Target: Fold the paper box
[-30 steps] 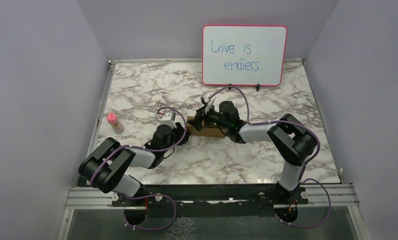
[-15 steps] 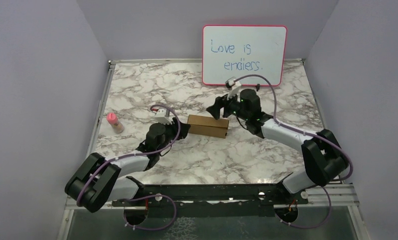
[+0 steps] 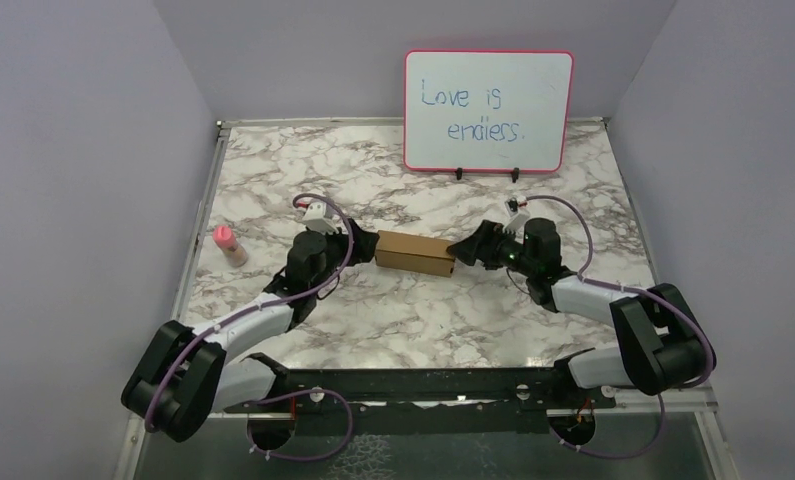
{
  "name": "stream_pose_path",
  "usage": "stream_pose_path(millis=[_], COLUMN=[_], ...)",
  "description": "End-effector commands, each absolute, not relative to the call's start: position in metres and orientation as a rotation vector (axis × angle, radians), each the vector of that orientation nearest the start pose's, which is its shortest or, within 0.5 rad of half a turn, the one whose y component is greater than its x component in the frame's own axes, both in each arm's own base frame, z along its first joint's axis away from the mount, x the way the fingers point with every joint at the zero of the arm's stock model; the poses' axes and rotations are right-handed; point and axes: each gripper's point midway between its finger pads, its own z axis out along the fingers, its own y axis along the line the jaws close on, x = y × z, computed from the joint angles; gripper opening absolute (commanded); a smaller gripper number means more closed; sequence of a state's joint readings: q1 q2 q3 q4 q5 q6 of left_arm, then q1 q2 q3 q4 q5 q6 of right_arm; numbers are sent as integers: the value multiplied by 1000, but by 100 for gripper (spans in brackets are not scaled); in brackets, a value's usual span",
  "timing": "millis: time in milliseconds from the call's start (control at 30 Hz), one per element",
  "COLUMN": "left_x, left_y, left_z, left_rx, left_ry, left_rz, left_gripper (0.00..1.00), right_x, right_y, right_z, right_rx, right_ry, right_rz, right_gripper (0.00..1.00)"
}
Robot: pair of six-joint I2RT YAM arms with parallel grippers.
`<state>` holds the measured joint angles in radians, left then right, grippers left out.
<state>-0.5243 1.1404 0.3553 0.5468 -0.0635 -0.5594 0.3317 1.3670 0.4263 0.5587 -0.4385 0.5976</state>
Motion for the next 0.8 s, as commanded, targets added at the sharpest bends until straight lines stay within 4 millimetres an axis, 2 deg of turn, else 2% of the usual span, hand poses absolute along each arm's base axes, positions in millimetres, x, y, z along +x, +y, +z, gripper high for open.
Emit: stream_pose_path(millis=[0, 300, 533, 767], left_x=[324, 332, 332, 330], left_y=[-194, -223, -231, -232], left_z=[135, 118, 107, 98], left_rx=[-109, -64, -52, -59], left_ry=[1889, 1991, 2031, 2055], left_rz=[-743, -876, -912, -927], left_gripper=[73, 69, 63, 58], right_x=[293, 281, 280, 272], right_y=[220, 216, 216, 215], right_z=[127, 111, 102, 81], right_rx=[2, 63, 147, 197], right_ry=[1934, 1932, 1922, 1959], right_rz=[1241, 1326, 1433, 1460], right_gripper=[86, 78, 68, 56])
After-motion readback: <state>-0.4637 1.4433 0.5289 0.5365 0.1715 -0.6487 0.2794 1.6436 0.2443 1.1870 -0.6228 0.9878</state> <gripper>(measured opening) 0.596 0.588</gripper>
